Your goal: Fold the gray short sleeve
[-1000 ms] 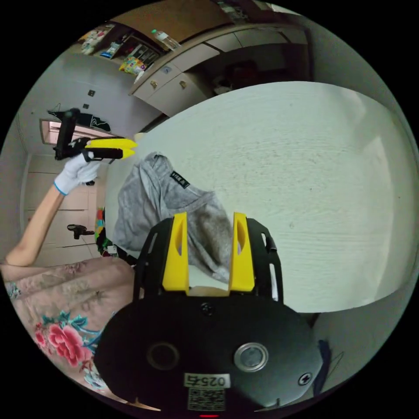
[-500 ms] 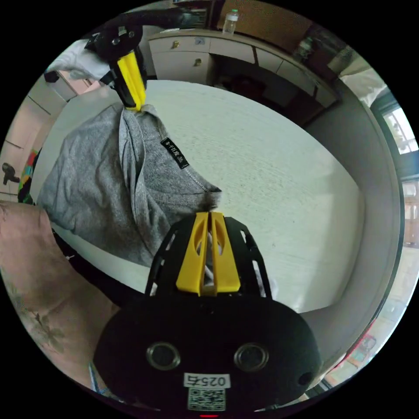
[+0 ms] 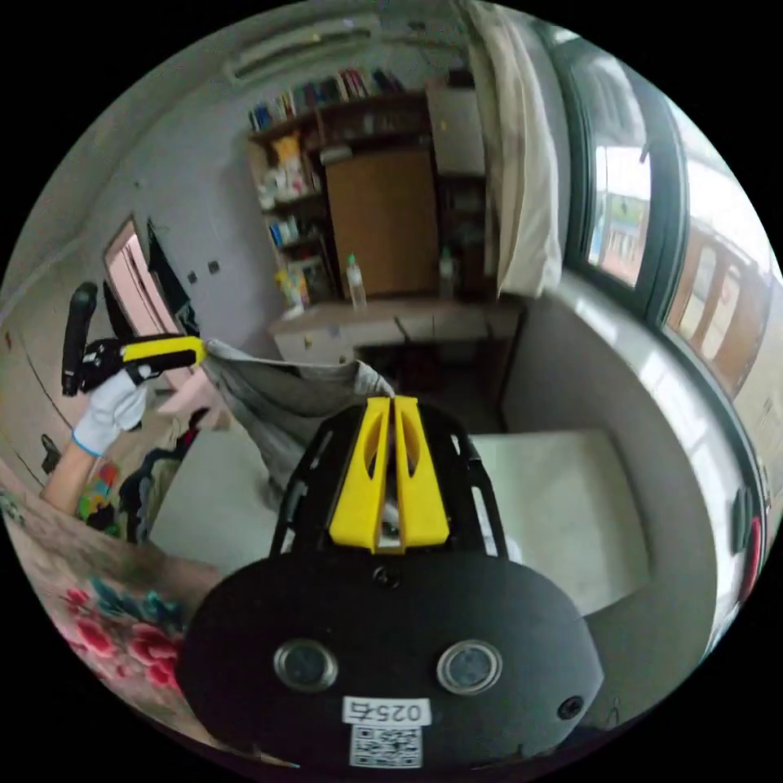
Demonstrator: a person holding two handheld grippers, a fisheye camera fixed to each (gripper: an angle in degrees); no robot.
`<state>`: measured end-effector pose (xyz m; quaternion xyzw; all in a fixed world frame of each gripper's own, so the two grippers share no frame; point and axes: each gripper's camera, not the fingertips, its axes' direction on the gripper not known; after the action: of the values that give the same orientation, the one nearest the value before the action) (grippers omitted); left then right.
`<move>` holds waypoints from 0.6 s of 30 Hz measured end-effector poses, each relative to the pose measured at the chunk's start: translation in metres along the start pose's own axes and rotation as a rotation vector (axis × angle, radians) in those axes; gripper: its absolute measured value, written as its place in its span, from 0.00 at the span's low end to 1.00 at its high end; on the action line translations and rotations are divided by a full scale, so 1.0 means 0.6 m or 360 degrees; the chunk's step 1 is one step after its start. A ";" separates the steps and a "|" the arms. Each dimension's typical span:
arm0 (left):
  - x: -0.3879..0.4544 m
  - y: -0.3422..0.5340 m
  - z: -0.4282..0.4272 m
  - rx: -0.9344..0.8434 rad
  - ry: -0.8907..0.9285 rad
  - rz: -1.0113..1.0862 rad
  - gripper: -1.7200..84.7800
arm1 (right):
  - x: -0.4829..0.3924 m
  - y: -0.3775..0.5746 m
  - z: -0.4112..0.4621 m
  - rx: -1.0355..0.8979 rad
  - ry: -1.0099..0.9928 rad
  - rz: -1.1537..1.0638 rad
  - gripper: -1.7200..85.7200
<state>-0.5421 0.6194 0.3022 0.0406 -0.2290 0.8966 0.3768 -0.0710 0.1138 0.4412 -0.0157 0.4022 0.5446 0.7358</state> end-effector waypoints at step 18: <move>-0.062 -0.063 -0.481 0.1206 0.0930 0.0123 0.01 | 0.025 0.025 -0.539 0.0793 0.0631 -0.0071 0.01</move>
<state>-0.4602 0.7454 0.0498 -0.0873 0.2280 0.9042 0.3504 -0.2678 -0.0174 0.2193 0.0503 0.6584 0.3993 0.6361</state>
